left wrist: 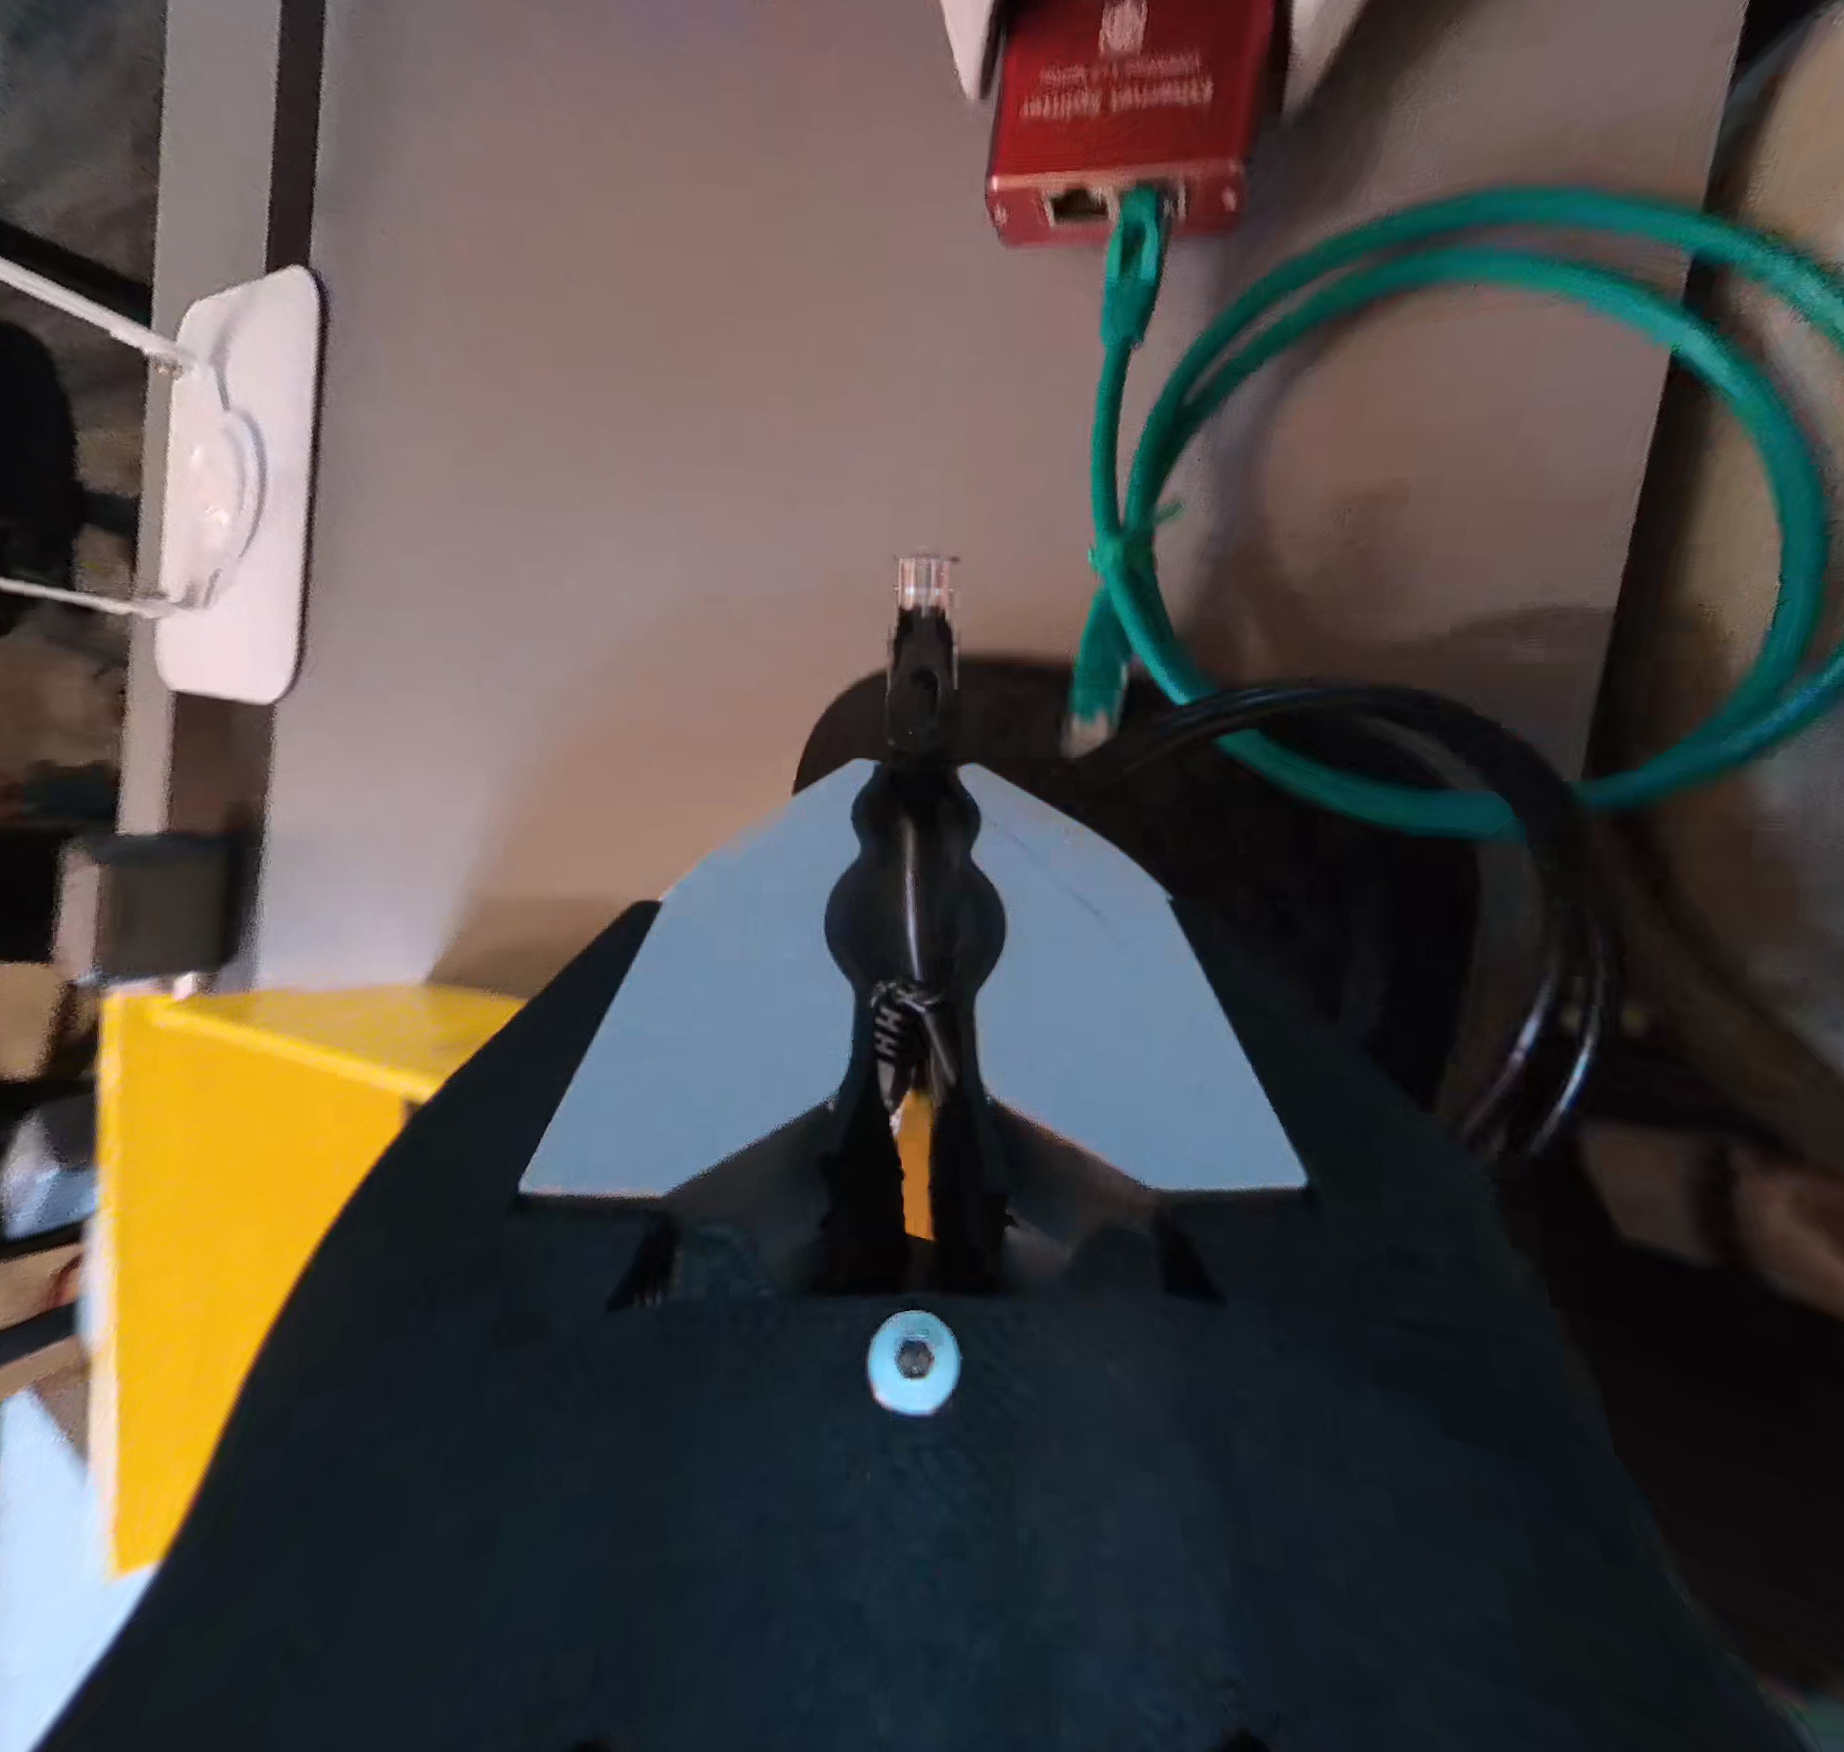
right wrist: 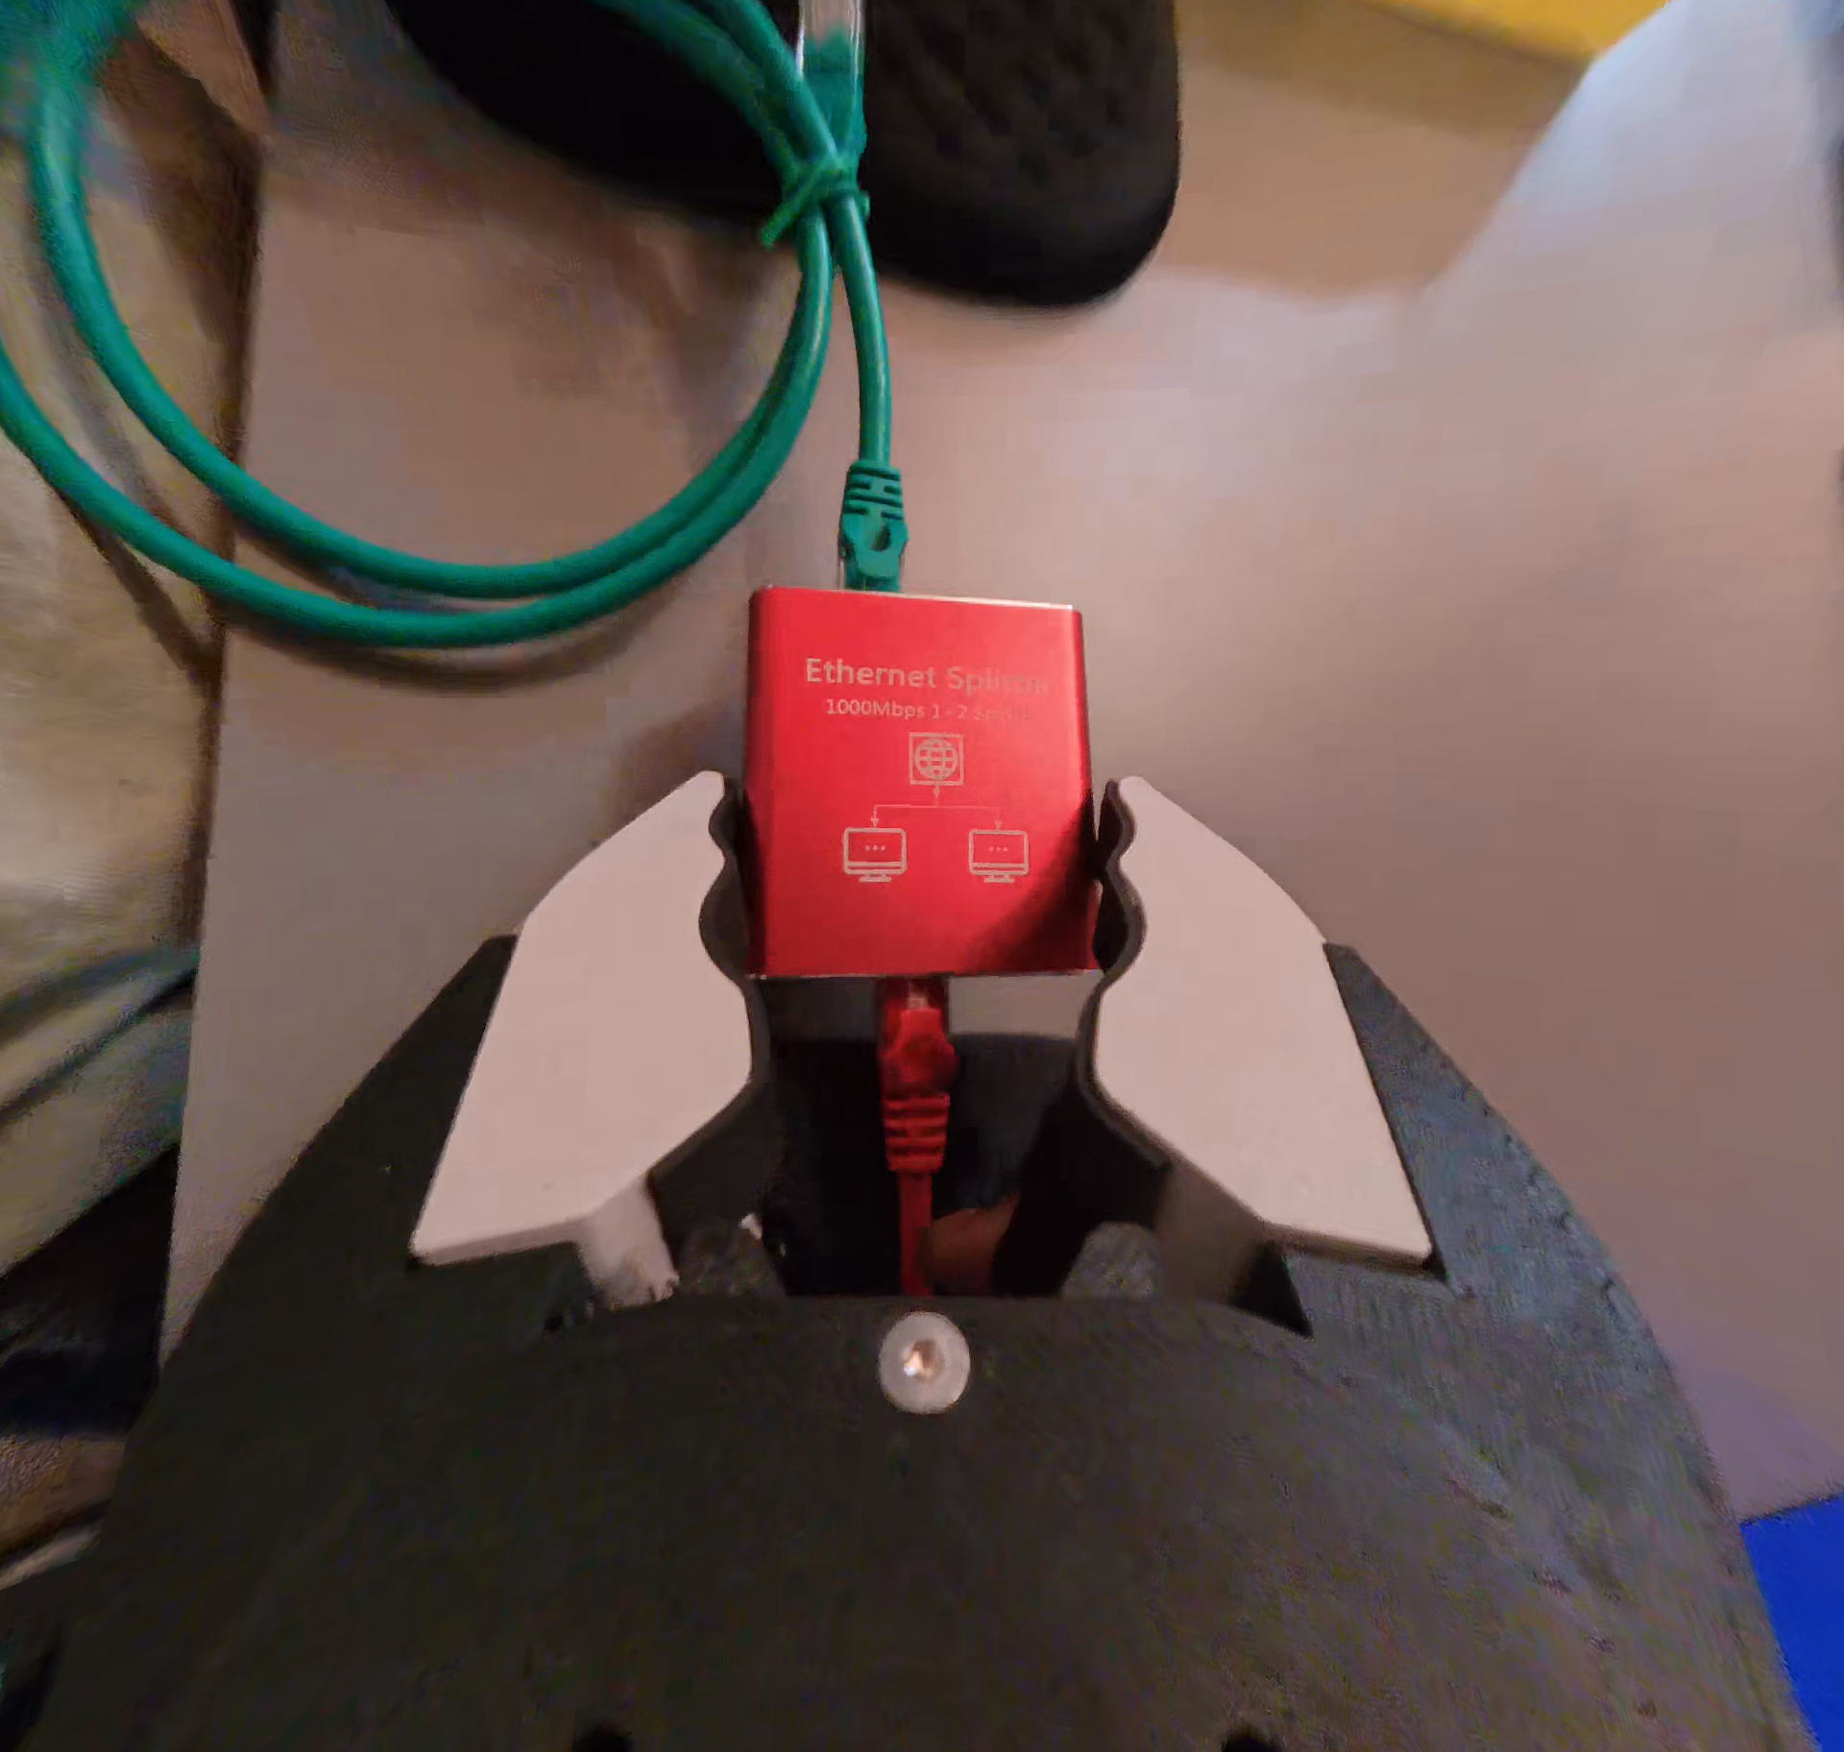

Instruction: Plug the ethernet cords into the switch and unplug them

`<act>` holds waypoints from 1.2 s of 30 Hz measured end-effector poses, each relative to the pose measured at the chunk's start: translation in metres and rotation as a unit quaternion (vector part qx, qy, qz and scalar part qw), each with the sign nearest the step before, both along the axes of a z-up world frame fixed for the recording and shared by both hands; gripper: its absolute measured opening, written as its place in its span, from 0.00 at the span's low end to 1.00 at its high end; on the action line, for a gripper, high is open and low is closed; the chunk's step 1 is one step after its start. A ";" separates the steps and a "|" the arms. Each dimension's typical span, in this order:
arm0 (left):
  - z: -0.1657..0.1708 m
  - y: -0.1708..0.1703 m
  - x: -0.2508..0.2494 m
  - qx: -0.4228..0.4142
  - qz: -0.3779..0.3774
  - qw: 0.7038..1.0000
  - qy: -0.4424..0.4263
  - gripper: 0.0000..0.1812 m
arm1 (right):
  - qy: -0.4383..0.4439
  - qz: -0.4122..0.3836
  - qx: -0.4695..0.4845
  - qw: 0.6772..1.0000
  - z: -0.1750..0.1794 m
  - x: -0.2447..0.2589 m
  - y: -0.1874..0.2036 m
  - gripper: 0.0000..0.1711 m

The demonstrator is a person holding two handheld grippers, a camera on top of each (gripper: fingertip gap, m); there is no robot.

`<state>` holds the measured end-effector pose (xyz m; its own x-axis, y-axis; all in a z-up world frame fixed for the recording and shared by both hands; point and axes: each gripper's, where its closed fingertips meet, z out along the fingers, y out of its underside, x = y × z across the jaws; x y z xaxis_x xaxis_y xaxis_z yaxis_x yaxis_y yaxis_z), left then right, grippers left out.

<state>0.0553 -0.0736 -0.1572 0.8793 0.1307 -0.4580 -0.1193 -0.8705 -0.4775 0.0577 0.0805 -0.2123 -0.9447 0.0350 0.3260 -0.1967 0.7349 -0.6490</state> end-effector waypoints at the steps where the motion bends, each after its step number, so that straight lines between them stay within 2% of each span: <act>1: -0.004 0.007 -0.002 0.019 -0.003 1.000 -0.010 0.05 | 0.010 0.010 -0.023 1.000 0.007 0.003 -0.003 0.40; 3: -0.015 0.010 -0.007 0.018 -0.001 1.000 -0.022 0.05 | 0.033 0.020 -0.045 0.998 0.019 0.006 -0.005 0.40; 6: -0.025 -0.006 -0.022 -0.059 0.001 0.998 0.009 0.06 | 0.064 0.045 -0.048 0.996 0.027 0.009 -0.005 0.40; 11: -0.011 -0.036 -0.032 -0.141 -0.039 0.988 0.054 0.06 | 0.086 0.066 -0.098 0.989 0.045 0.013 0.004 0.40; 15: -0.009 -0.024 -0.036 -0.149 -0.050 0.983 0.100 0.06 | 0.086 0.096 -0.160 0.979 0.067 0.022 0.006 0.40; 17: -0.009 -0.010 -0.041 -0.122 -0.040 0.984 0.121 0.06 | 0.078 0.097 -0.171 0.977 0.073 0.023 0.004 0.40; 21: -0.011 0.037 -0.018 -0.016 -0.067 0.996 0.052 0.05 | 0.047 0.084 -0.130 0.987 0.064 0.022 -0.009 0.40; 25: -0.002 0.065 0.004 0.067 -0.090 0.993 -0.039 0.05 | 0.043 0.071 -0.107 0.991 0.054 0.020 -0.020 0.40; 30: -0.014 0.064 0.006 0.019 -0.043 0.995 -0.084 0.05 | 0.044 0.061 -0.105 0.992 0.053 0.023 -0.029 0.40; 36: -0.012 0.066 0.011 0.014 -0.024 0.993 -0.112 0.05 | 0.021 0.037 -0.099 0.994 0.049 0.024 -0.032 0.40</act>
<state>0.0659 -0.0073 -0.1693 0.9643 0.0956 -0.2468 -0.0488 -0.8522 -0.5209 0.0817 0.0485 -0.1628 -0.9326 0.0332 0.3594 -0.2761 0.5757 -0.7697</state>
